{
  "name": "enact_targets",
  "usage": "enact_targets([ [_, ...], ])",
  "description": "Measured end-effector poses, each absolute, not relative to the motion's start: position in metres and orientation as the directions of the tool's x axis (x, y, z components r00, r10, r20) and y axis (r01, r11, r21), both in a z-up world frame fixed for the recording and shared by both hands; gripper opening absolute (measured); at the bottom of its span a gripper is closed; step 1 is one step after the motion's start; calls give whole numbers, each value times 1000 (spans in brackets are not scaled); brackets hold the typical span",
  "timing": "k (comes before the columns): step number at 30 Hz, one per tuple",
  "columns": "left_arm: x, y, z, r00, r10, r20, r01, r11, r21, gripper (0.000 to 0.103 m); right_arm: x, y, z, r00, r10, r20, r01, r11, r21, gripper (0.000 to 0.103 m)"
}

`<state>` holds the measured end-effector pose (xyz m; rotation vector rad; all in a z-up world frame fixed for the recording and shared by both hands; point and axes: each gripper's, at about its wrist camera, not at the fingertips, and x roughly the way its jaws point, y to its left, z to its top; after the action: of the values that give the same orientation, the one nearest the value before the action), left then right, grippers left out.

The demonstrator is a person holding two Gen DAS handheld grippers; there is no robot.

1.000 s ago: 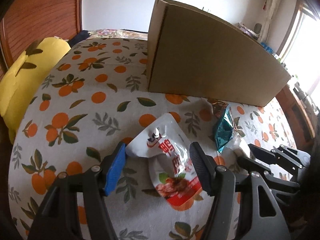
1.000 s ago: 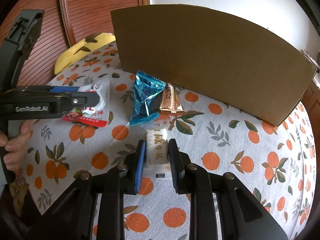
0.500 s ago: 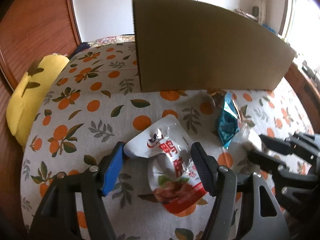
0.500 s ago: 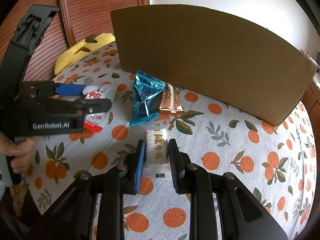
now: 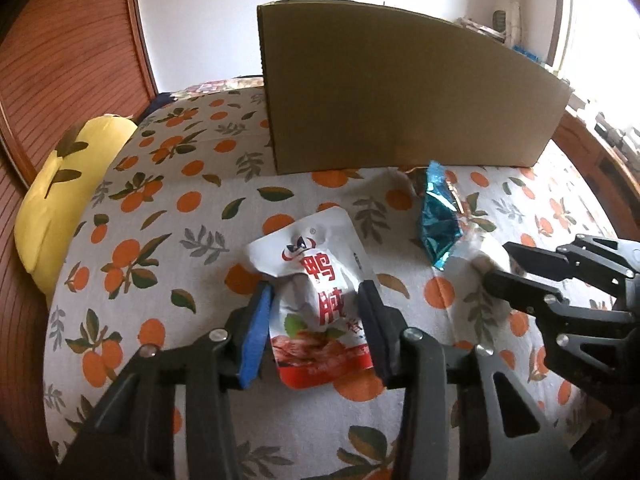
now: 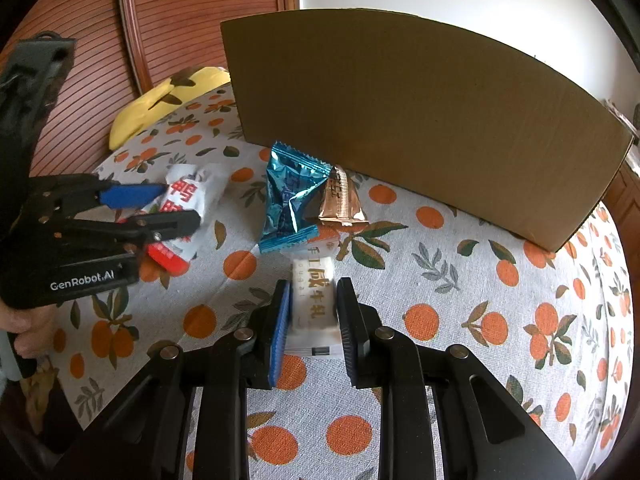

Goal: Organize snacks
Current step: 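Grasp the white duck-print pouch with the left tool while the right tool grasps the white bar, then lift both held snacks and carry them over the cardboard box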

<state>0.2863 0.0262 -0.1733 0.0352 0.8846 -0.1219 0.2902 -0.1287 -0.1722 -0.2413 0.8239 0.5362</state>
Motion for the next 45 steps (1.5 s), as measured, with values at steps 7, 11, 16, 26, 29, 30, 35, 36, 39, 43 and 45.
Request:
enact_targets([
  [7,281,23,-169,626,-133,-769,148,988,-51,32,290,-129,-172,557,358,-749,-540,841,0,20],
  [11,272,17,-164,648,-118,-752,161,987,-16,29,290,-129,-172,557,358,-749,-540,842,1,20],
  [16,262,18,-155,667,-126,-734,161,987,-22,28,290,-129,-172,558,357,-749,-540,842,-2,20],
  [26,252,25,-140,695,-126,-708,155,988,-24,26,290,-129,-173,559,357,-749,-540,842,-2,20],
  [29,249,25,-137,701,-131,-701,154,988,-30,27,289,-128,-173,560,356,-748,-540,842,-3,20],
  [30,248,25,-136,704,-133,-698,155,987,-32,27,289,-128,-173,562,354,-748,-539,842,-7,20],
  [35,241,26,-126,719,-147,-679,158,986,-47,27,292,-133,-170,559,367,-744,-531,847,19,19],
  [36,239,25,-125,723,-148,-675,159,986,-47,27,292,-137,-167,559,379,-738,-529,848,35,19],
  [39,234,23,-116,737,-160,-656,167,985,-52,27,289,-148,-158,575,391,-719,-520,853,48,19],
  [43,232,18,-99,762,-184,-621,185,981,-63,27,285,-160,-138,604,406,-686,-514,856,55,19],
  [45,234,13,-88,776,-196,-600,200,978,-61,27,284,-164,-125,620,413,-666,-514,856,53,19],
])
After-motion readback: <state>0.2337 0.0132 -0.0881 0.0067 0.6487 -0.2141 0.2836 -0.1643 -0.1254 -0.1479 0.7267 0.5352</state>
